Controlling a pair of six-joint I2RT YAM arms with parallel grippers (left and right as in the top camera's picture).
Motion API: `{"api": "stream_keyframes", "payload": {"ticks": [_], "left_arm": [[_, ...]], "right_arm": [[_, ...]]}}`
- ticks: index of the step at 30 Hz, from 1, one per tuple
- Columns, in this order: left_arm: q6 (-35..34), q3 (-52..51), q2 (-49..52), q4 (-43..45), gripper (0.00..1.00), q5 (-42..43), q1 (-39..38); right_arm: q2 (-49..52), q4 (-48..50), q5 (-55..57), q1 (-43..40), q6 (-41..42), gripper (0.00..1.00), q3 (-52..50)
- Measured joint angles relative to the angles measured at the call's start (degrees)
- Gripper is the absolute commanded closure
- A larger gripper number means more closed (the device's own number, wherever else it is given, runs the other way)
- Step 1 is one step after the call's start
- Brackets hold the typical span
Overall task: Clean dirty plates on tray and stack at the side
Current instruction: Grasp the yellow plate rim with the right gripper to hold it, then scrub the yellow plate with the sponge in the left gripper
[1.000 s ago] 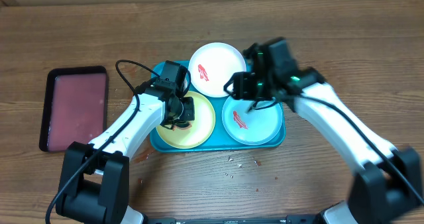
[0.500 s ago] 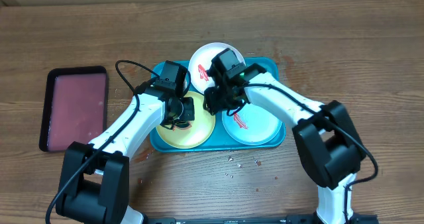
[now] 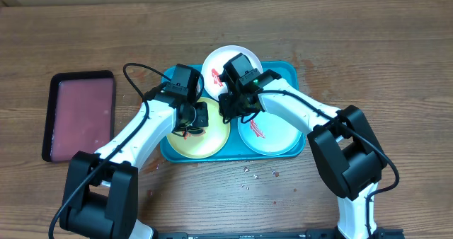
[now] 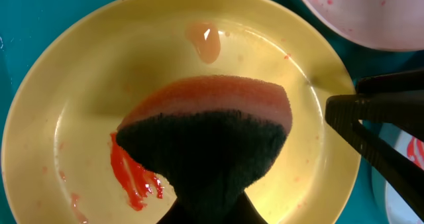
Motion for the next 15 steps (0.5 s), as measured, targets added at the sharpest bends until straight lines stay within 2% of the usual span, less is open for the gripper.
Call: {"api": "stream_keyframes", "payload": {"ticks": [5,8,9,11,12,13,14,15], "left_arm": [[-1.1,-0.3,0.0,2.1,0.91,0.0,0.0],[-2.1,-1.1,1.1,2.9,0.86,0.0,0.0],[-2.4,-1.2,2.2,3.0,0.82,0.0,0.0],[-2.6,-1.3,3.3,3.0,0.65,0.0,0.0],[-3.0,-1.4,3.8,3.1,0.60,0.0,0.0],[-3.2,-1.4,4.4,3.1,0.59,0.1,0.0],[-3.2,-1.4,4.7,3.1,0.49,0.1,0.0],[-3.2,-1.4,5.0,3.2,0.44,0.2,0.0]], "right_arm": [[1.3,0.0,0.5,0.2,0.9,0.73,0.0],[1.8,0.2,0.4,0.3,1.1,0.73,0.0],[1.8,0.1,0.4,0.3,1.1,0.73,0.0],[1.8,0.2,0.4,0.3,1.1,0.73,0.0],[1.8,0.2,0.4,0.3,1.1,0.73,0.0],[1.8,0.2,0.4,0.3,1.1,0.73,0.0],[1.8,0.2,0.4,0.3,1.1,0.73,0.0],[1.8,0.3,0.4,0.3,1.1,0.73,0.0]]}}
